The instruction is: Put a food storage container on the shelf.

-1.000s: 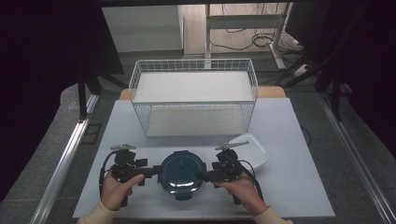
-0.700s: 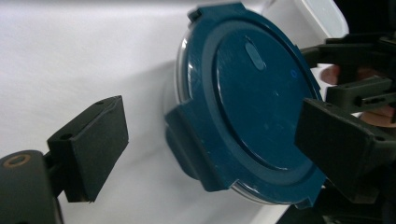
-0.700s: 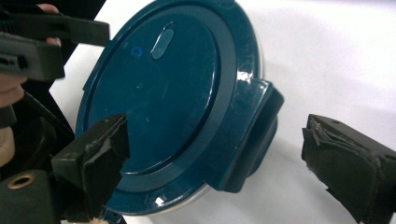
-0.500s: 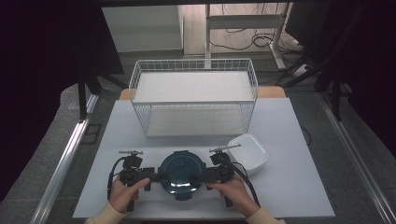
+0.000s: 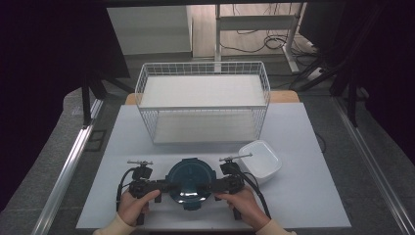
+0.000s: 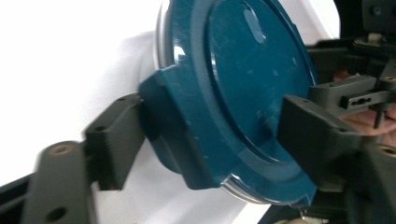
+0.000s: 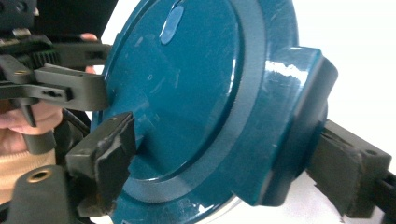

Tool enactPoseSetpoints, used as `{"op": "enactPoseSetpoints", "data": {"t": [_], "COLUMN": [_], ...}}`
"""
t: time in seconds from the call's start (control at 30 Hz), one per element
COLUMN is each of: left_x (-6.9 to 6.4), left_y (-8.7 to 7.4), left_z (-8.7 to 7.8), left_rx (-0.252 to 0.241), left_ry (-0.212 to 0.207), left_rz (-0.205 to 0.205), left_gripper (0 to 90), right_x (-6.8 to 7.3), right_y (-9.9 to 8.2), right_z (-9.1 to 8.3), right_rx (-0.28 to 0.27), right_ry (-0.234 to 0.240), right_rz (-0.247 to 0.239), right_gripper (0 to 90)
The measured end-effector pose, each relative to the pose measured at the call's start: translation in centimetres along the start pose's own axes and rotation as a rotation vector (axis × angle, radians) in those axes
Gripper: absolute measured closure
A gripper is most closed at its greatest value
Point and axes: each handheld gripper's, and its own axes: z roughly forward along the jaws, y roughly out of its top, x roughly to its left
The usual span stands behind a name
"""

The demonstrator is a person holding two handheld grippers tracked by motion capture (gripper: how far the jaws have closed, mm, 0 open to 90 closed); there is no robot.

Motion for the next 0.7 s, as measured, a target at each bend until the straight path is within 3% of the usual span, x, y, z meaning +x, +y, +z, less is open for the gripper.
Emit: {"op": "enactPoseSetpoints", "data": {"t": [0.2, 0.33, 0.7], "left_x": [0.1, -0.2, -0.6], "left_y": [0.0, -0.1, 0.0], "left_z": [-0.2, -0.4, -1.0], "left_rx": [-0.017, -0.03, -0.055], "left_ry": [-0.004, 0.0, 0.006], "left_rz": [-0.045, -0.042, -0.042], "left_gripper": [30.9, 33.2, 38.1], "right_x": [-0.9, -1.1, -0.9], "right_y": [0.1, 0.1, -0.2], "right_z": [-0.5, -0.8, -1.5], "right_rx": [-0.021, -0.041, -0.077], "right_ry": [0.038, 0.048, 0.05], "right_rz": [0.08, 0.116, 0.127], "right_gripper": [24.5, 28.9, 34.4]}}
